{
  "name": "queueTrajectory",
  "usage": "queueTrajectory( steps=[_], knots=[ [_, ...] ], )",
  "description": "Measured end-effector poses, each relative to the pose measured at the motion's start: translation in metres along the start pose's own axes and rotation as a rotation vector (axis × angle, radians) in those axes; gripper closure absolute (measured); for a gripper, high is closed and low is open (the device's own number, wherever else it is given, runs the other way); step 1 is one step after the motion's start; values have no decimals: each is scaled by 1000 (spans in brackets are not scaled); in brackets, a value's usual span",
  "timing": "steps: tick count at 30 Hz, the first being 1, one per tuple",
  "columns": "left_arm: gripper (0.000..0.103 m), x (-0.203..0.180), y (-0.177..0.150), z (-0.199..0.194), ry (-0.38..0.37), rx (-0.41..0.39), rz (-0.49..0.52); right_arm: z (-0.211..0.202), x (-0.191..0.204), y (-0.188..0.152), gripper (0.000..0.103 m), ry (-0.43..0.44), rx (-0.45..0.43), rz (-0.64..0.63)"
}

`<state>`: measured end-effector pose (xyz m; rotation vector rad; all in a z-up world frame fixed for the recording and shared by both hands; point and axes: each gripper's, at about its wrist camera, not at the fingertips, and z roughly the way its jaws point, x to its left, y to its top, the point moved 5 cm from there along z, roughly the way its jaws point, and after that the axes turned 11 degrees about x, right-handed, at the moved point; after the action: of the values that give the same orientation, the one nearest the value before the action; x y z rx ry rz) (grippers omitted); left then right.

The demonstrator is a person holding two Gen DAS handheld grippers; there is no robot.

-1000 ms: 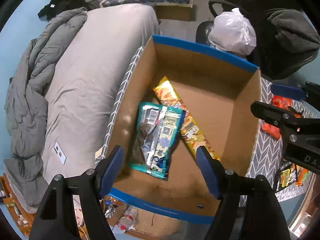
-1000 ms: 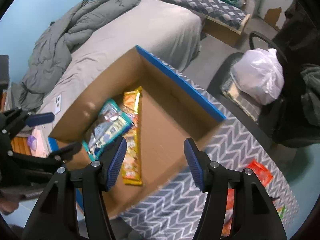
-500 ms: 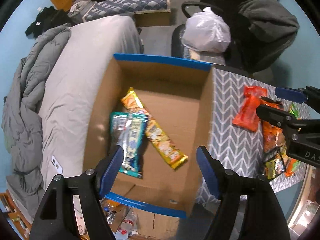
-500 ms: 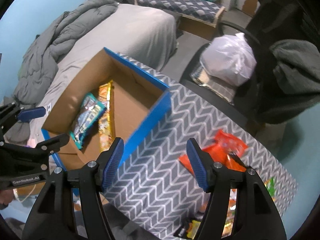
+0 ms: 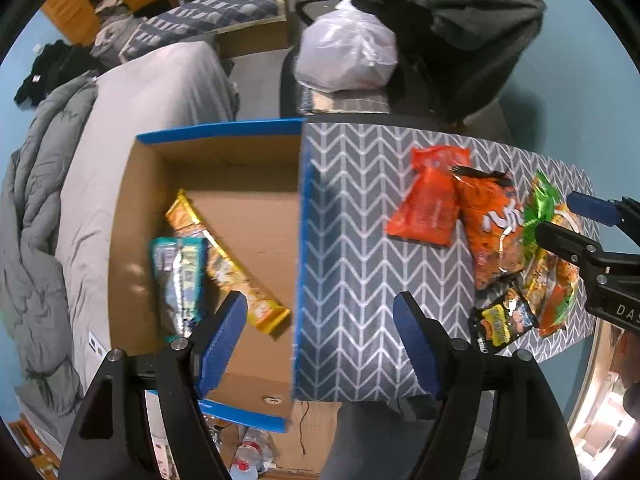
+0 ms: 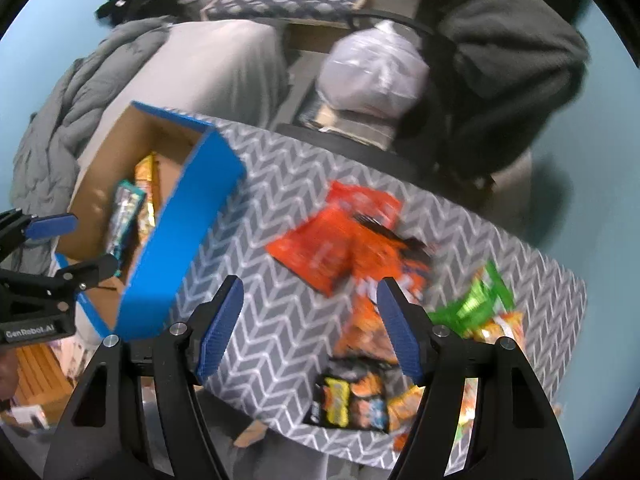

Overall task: Organize snacks
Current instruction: 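Move both tools back over the remaining snack pile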

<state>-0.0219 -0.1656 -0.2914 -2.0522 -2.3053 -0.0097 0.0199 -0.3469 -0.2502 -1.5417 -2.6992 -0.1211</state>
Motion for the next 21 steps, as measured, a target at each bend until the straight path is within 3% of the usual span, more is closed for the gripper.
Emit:
queueTrajectory(
  steps=[21],
  knots=[
    [26, -97, 13, 18, -39, 52, 113, 2, -127, -94, 30, -23, 25, 303]
  ],
)
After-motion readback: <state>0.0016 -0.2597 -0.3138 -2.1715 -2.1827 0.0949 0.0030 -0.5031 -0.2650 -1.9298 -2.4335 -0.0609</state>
